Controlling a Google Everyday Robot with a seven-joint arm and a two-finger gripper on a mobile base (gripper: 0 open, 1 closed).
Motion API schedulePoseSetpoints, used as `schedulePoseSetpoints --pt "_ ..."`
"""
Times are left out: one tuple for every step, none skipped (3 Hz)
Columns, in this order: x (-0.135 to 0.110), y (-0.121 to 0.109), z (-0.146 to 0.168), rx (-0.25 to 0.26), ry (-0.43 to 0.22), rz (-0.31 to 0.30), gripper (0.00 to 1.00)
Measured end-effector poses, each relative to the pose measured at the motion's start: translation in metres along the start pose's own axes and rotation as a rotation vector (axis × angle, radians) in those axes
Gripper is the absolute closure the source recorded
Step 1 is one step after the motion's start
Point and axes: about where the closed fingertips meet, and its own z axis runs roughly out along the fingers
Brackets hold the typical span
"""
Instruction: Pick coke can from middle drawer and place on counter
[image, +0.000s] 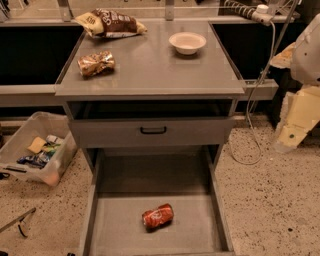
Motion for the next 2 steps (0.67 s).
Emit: schedulePoseSetpoints --pt "0.000 0.000 0.000 0.000 0.000 0.000 0.00" --pt "-0.004 0.005 0.030 -0.018 -0.030 -0.025 0.00"
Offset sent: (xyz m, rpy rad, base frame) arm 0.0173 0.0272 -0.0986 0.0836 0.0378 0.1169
